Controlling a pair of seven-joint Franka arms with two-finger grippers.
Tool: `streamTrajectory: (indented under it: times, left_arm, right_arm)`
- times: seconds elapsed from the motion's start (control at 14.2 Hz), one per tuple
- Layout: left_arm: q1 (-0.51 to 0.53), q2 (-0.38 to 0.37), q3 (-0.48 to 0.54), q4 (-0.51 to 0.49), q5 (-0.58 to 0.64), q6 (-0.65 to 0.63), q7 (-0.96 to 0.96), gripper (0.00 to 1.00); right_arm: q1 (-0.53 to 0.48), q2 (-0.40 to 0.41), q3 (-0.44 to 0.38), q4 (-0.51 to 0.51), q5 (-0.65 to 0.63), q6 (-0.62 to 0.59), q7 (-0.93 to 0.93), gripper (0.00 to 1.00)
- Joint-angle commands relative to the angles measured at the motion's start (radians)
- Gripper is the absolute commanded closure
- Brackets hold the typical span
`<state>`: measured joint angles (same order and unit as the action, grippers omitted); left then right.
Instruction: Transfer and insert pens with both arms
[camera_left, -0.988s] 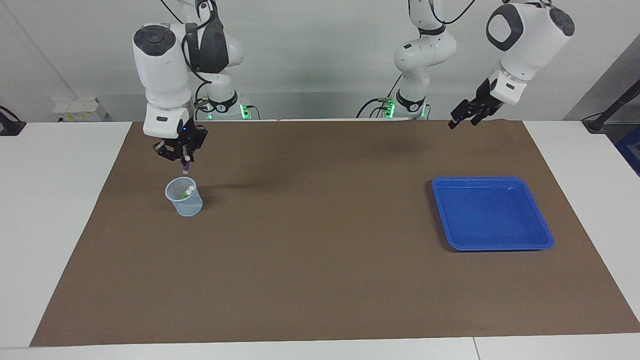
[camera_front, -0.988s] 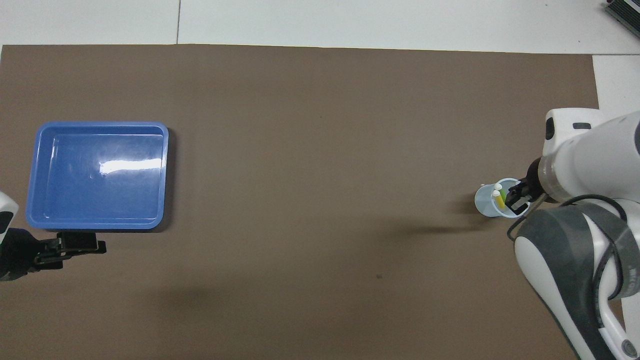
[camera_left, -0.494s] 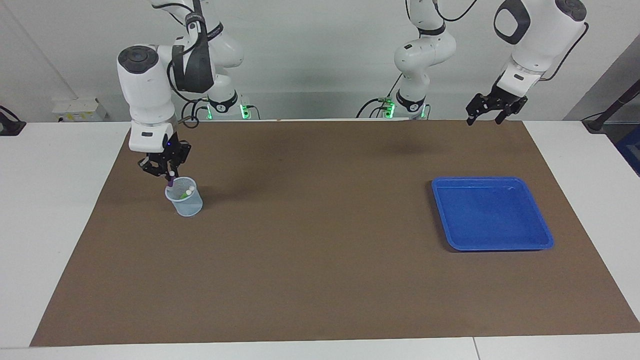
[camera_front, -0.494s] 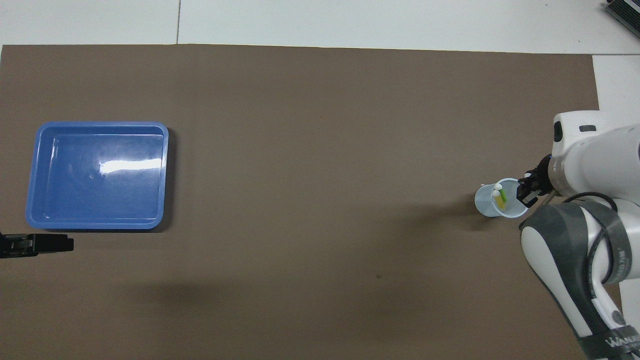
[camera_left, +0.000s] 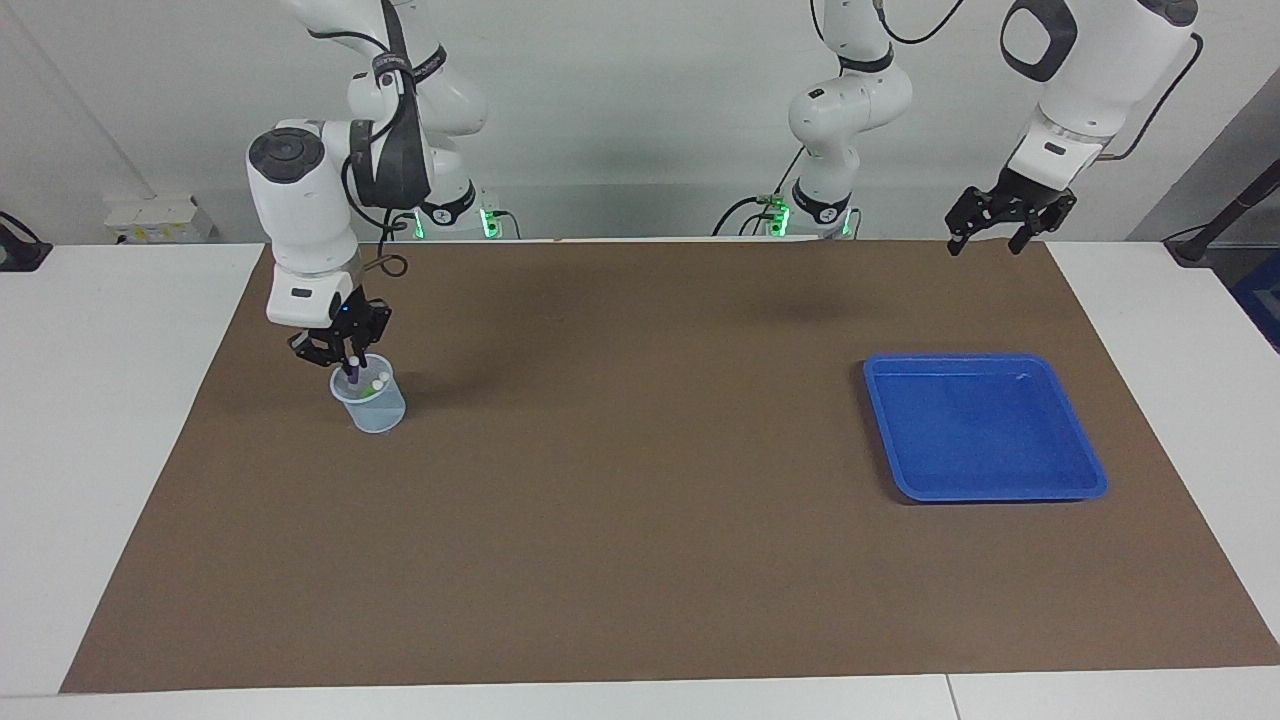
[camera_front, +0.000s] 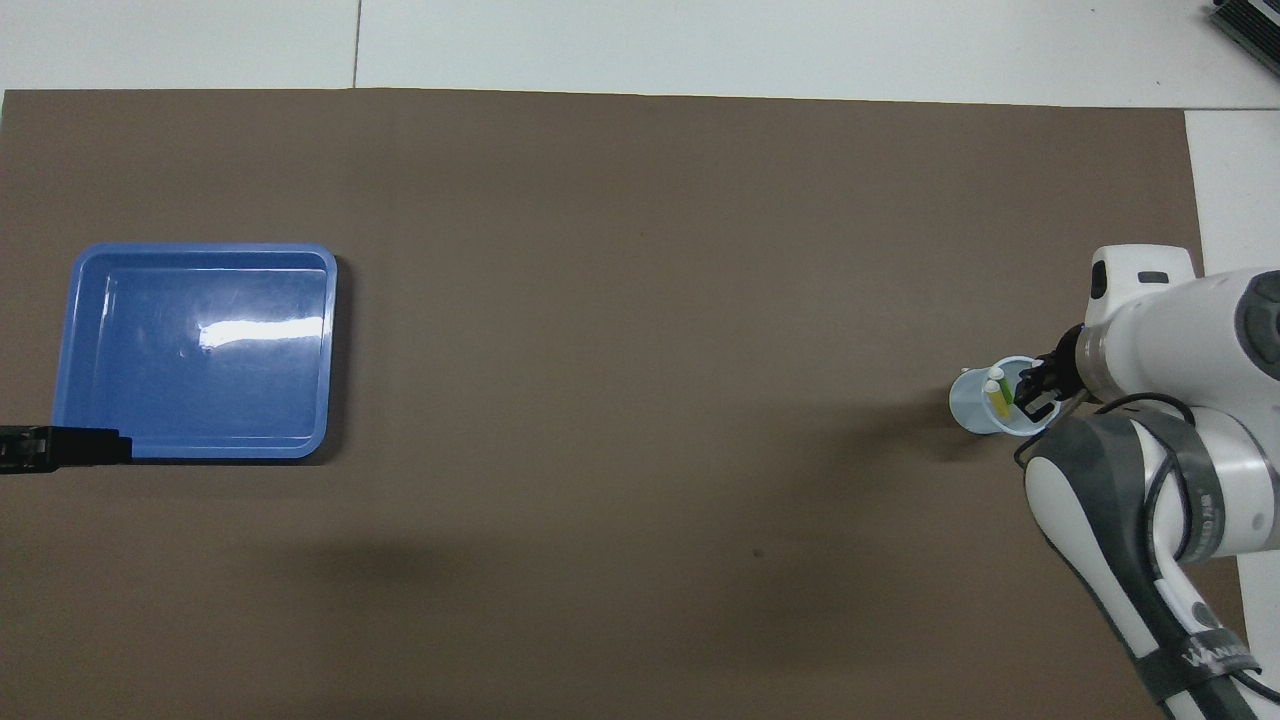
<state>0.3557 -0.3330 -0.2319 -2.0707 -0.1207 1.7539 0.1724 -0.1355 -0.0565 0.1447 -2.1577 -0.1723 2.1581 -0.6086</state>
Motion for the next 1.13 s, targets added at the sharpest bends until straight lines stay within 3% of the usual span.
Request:
streamTrajectory:
  times: [0.0,0.14,0.28,0.35,0.71,0.92,1.06]
  left_arm:
    - [-0.036,0.034,0.006,0.029,0.027,0.009,0.001,0.0]
    - [-0.111,0.046,0.051,0.044,0.027,0.006,-0.008,0.0]
    - [-0.286,0.08,0.213,0.105,0.067,-0.016,-0.062,0.0]
    - [-0.326,0.104,0.239,0.135,0.079,-0.028,-0.071,0.0]
    - [-0.353,0.215,0.249,0.308,0.084,-0.108,-0.096,0.0]
    - [-0.369,0.242,0.252,0.319,0.087,-0.093,-0.105,0.0]
    - [-0.377,0.273,0.249,0.343,0.095,-0.05,-0.106,0.0]
  right_arm:
    - [-0.019,-0.012,0.01,-0.028,0.024,0.019,0.01,0.0]
    - [-0.019,-0.023,0.01,-0.008,0.03,-0.01,0.012,0.0]
    - [-0.019,-0.039,0.01,0.042,0.033,-0.101,0.013,0.0]
    - [-0.019,-0.048,0.012,0.073,0.034,-0.169,0.012,0.0]
    - [-0.016,-0.163,-0.025,0.174,0.169,-0.43,0.019,0.0]
    - [-0.01,-0.155,-0.025,0.231,0.18,-0.468,0.084,0.0]
    - [0.0,-0.099,-0.028,0.309,0.168,-0.484,0.133,0.0]
